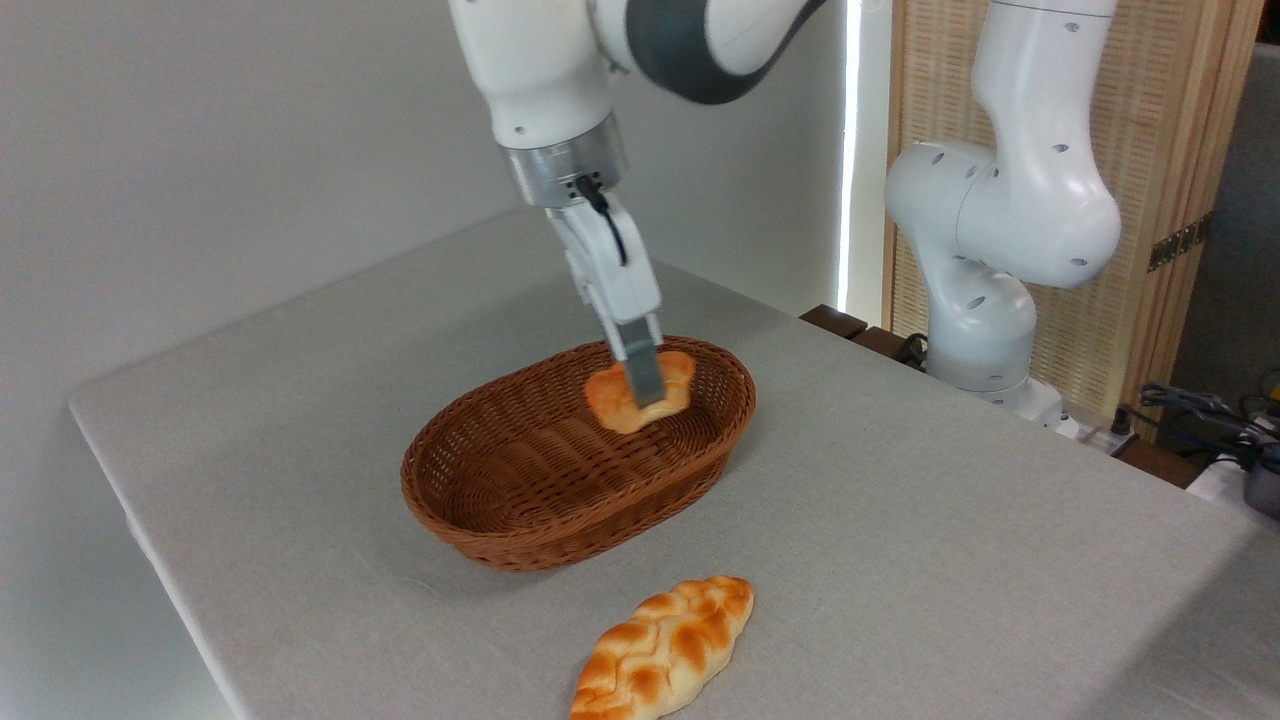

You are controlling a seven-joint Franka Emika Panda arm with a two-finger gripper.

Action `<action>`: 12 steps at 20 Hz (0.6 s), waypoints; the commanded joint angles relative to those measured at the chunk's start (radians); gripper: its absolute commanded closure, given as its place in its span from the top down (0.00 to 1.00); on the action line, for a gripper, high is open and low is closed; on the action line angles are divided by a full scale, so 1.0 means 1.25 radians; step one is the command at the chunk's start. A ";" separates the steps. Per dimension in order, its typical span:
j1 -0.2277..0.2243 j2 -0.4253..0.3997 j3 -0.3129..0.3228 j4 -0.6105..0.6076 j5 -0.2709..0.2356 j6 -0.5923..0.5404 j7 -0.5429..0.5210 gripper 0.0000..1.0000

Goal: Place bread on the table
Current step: 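Carry the bun beside the basket and lower it onto the table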

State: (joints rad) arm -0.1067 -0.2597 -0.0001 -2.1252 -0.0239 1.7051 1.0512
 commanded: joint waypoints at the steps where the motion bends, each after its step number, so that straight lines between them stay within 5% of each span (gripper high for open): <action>1: 0.001 0.009 0.083 0.004 0.098 -0.072 0.175 0.29; 3: 0.001 0.011 0.105 -0.020 0.143 -0.073 0.214 0.33; 6: 0.001 0.027 0.164 -0.056 0.148 -0.030 0.223 0.39; 8: 0.001 0.030 0.180 -0.082 0.148 0.022 0.227 0.73; 12: 0.001 0.042 0.184 -0.101 0.148 0.070 0.227 0.93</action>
State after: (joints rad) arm -0.0959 -0.2076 0.2201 -2.2381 0.1458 1.7612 1.3238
